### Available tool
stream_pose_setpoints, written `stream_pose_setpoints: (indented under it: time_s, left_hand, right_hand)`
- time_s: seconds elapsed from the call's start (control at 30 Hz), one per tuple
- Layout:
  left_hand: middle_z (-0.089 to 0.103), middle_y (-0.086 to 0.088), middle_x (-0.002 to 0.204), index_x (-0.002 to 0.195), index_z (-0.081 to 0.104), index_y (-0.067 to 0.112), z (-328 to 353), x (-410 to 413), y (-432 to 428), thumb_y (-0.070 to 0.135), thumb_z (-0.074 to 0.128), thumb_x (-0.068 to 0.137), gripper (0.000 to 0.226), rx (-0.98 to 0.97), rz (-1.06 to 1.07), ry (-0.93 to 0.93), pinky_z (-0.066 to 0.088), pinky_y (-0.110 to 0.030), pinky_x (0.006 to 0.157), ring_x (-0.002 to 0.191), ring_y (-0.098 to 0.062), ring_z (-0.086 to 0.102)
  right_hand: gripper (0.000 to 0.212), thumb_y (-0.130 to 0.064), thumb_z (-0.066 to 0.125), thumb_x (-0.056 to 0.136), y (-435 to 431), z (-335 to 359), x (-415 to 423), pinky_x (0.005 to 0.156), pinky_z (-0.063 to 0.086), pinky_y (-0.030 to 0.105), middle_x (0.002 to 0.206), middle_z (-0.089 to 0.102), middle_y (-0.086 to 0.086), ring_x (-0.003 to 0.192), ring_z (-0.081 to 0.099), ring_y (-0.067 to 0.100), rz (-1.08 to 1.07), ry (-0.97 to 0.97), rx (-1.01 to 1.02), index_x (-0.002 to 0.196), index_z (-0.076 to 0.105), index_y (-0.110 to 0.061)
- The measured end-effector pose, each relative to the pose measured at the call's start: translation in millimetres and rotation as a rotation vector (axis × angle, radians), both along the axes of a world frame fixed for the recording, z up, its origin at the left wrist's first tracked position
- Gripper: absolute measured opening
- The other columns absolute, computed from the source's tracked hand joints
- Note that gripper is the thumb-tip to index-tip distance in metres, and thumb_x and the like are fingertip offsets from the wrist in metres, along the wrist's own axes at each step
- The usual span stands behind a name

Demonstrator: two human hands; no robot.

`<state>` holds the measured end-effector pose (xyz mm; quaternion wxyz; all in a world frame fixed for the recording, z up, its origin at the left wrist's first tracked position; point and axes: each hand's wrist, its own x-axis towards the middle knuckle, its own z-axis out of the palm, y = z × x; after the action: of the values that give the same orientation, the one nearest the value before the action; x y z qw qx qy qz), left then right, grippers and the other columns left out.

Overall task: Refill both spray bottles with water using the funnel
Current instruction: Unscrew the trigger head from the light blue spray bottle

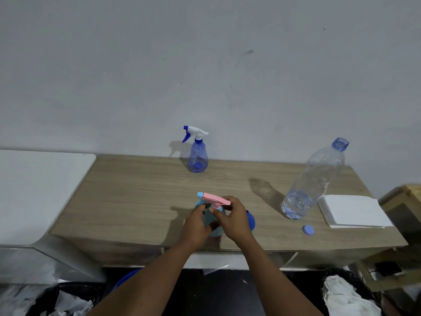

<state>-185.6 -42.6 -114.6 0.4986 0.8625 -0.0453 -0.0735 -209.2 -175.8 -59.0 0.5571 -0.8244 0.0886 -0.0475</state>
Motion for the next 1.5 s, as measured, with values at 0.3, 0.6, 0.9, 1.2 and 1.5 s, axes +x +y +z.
stream_pose_setpoints:
  time_s: [0.3,0.6,0.9,1.2,1.5]
  left_hand:
    - [0.061,0.016,0.114,0.119,0.054,0.036,1.5,0.1,2.1,0.024,0.081,0.076,0.052,-0.043,-0.023,-0.029,0.054,-0.028,0.087,0.106,-0.004,0.059]
    - [0.063,0.014,0.119,0.123,0.053,0.035,1.2,-0.6,2.1,0.026,0.081,0.077,0.054,-0.036,-0.021,-0.036,0.053,-0.027,0.089,0.11,-0.007,0.061]
    - [0.065,0.014,0.111,0.115,0.055,0.037,1.1,-2.0,0.7,0.034,0.082,0.075,0.049,-0.084,0.002,0.013,0.056,-0.027,0.082,0.101,-0.006,0.063]
    - [0.059,0.019,0.112,0.109,0.049,0.046,7.9,-3.9,1.5,0.02,0.083,0.074,0.056,-0.083,-0.004,-0.003,0.045,-0.017,0.079,0.103,-0.003,0.057]
    - [0.063,0.015,0.109,0.112,0.055,0.038,7.0,-3.6,0.7,0.017,0.083,0.073,0.052,-0.093,-0.005,-0.012,0.046,-0.016,0.077,0.1,-0.003,0.059]
  right_hand:
    - [0.03,-0.031,0.08,0.083,-4.4,4.2,0.3,0.077,0.051,0.015,0.099,0.073,-0.011,0.094,0.066,0.0,-0.013,-0.054,0.013,0.11,0.071,-0.02]
    - [0.036,-0.025,0.08,0.082,0.6,-2.3,4.0,0.074,0.049,0.006,0.106,0.068,-0.007,0.097,0.063,0.001,-0.035,-0.001,-0.039,0.114,0.066,-0.016]
    - [0.026,-0.028,0.08,0.082,4.3,11.6,11.3,0.078,0.045,0.012,0.094,0.071,-0.011,0.092,0.064,0.002,-0.097,-0.122,-0.022,0.105,0.072,-0.018]
    - [0.019,-0.037,0.074,0.086,-12.2,34.1,20.6,0.089,0.054,0.035,0.094,0.074,-0.008,0.095,0.066,0.009,-0.069,-0.11,0.041,0.1,0.076,-0.025]
    - [0.018,-0.032,0.073,0.088,-16.4,55.8,18.0,0.079,0.052,0.025,0.089,0.072,0.001,0.085,0.065,0.009,-0.266,-0.25,0.192,0.098,0.075,-0.017]
